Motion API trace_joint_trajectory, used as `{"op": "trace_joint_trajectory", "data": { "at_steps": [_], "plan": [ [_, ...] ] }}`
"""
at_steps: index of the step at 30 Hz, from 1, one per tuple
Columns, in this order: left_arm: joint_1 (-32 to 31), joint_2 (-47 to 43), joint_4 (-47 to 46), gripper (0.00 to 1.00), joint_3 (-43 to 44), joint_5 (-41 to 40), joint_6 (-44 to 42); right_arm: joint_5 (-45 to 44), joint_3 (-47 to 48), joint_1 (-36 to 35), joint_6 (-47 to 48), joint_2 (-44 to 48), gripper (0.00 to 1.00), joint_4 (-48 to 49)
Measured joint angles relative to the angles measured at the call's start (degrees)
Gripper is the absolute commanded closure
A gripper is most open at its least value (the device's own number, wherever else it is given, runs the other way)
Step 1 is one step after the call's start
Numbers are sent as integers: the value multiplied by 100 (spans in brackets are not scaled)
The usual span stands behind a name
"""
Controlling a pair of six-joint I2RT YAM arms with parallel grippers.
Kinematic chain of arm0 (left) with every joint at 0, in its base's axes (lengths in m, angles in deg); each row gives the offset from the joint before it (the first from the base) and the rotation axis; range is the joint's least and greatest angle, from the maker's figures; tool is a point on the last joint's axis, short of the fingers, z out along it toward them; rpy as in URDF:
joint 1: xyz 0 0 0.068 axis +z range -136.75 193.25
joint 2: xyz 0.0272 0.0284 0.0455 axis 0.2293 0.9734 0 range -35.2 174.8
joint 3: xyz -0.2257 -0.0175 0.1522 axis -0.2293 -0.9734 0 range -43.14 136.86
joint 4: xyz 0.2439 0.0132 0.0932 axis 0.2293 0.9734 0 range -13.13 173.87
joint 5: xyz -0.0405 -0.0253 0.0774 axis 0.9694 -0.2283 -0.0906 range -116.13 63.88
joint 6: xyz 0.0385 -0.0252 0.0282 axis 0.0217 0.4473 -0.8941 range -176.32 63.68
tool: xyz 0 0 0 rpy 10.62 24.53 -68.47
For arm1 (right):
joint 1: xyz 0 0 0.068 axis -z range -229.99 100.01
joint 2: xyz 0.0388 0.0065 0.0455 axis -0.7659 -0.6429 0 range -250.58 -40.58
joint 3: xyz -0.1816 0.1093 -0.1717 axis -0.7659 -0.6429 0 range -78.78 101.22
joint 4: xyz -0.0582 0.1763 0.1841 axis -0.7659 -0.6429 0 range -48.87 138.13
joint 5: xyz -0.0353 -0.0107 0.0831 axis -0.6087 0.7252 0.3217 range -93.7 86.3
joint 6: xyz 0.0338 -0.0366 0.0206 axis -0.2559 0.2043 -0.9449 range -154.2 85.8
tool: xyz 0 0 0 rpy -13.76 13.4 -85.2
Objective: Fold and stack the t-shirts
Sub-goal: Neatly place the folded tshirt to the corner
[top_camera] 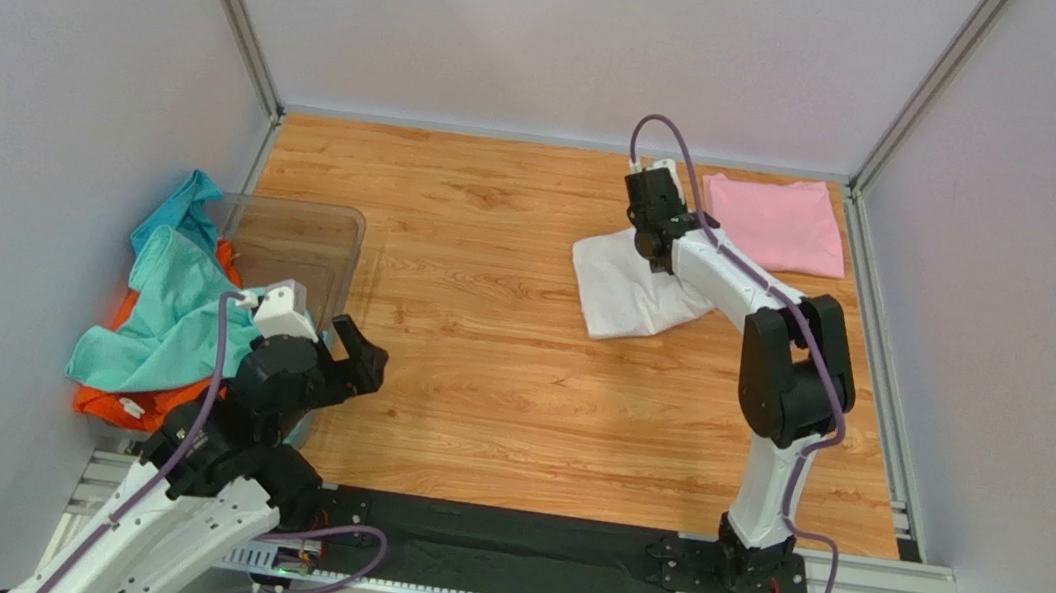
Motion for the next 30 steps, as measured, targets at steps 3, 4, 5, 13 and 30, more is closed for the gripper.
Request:
{"op": "trace_joint_trajectory", "data": {
  "at_steps": [3, 4, 5, 13, 30],
  "plan": [
    [0, -26, 26, 0, 0, -114, 48, -107, 378, 240, 284, -243, 100, 13],
    [2, -28, 48, 0, 0, -138, 66, -138, 485, 321, 372, -306, 100, 17],
    [0, -31, 79, 0, 0, -168, 85, -168, 579, 387, 457, -363, 100, 15],
    [0, -31, 260, 0, 0, -413, 179, -501, 1342, 741, 1071, -730, 100, 46],
    [0, -28, 356, 0, 0, -710, 245, -1307, 2387, 933, 1556, -929, 100, 66]
  ]
}}
